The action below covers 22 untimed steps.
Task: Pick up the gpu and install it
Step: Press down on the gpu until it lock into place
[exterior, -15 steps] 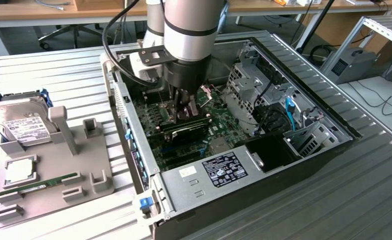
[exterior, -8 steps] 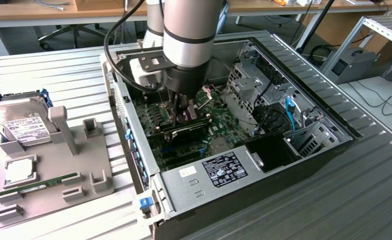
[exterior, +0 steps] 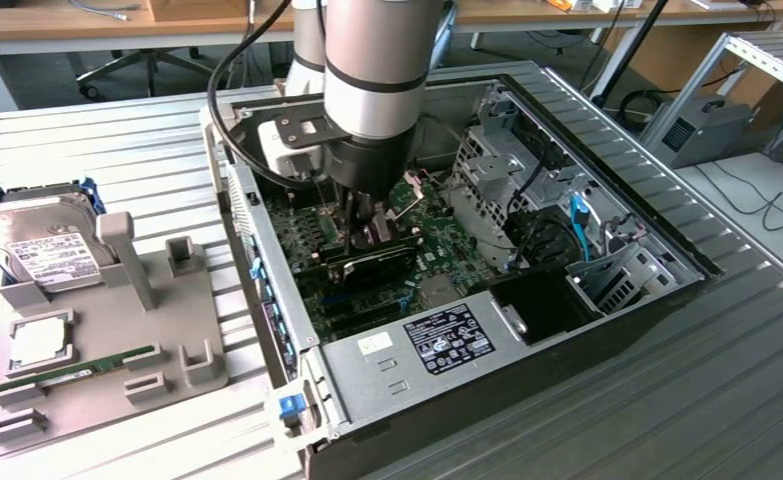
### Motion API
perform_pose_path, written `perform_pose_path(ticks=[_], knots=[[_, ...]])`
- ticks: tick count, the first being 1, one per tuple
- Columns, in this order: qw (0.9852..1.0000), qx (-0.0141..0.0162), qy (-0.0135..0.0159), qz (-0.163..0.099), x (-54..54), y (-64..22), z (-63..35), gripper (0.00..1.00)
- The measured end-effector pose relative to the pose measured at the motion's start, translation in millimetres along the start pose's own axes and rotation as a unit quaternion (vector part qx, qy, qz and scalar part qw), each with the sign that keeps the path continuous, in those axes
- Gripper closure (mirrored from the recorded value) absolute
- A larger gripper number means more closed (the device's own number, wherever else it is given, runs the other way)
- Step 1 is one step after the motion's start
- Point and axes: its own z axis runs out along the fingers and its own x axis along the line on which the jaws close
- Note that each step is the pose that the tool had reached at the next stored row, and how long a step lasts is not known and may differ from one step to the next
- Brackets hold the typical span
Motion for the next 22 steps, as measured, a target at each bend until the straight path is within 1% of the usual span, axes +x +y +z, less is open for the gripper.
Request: perform_pose_path(ticks=[3, 7, 14, 16, 22], knots=[[1.0, 0.0001, -0.0002, 0.0, 0.1, 0.1, 1.4, 0.89], [1.0, 0.0, 0.0, 0.0, 0.2, 0.5, 6.4, 0.89], [1.0, 0.0001, -0.0001, 0.0, 0.2, 1.8, 6.5, 0.89], [1.0, -0.0001, 0.0001, 0.0, 0.4, 2.1, 8.7, 0.89], [1.0, 0.0001, 0.0, 0.0, 0.4, 3.2, 9.8, 0.89]])
